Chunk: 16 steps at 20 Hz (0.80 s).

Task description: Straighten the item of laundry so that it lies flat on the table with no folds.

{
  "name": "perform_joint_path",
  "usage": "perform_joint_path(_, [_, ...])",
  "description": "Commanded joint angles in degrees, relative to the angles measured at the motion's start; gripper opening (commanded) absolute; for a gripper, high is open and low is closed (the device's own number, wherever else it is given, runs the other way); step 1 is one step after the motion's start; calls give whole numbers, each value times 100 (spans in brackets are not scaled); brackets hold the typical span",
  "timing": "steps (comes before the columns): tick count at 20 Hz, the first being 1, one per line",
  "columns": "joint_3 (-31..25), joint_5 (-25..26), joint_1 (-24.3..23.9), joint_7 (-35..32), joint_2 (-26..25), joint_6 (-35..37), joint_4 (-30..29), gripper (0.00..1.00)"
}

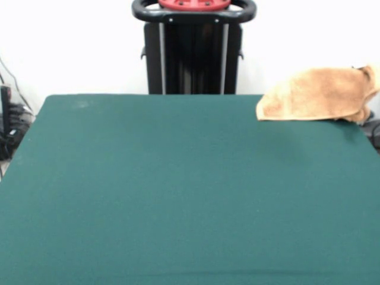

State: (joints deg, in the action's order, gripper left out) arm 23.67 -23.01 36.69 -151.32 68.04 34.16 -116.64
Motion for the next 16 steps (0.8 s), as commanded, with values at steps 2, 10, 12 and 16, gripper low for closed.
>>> perform_joint_path(2, [-1280,332,-170,127,-1111,-571,-238,0])
perform_joint_path(10, [-1267,846,-92,119,-1113,-373,59,100])
perform_joint_path(12, [-1354,885,-155,247,-1117,-502,28,100])
perform_joint_path(16, [-1546,985,-328,193,-1357,-777,46,100])
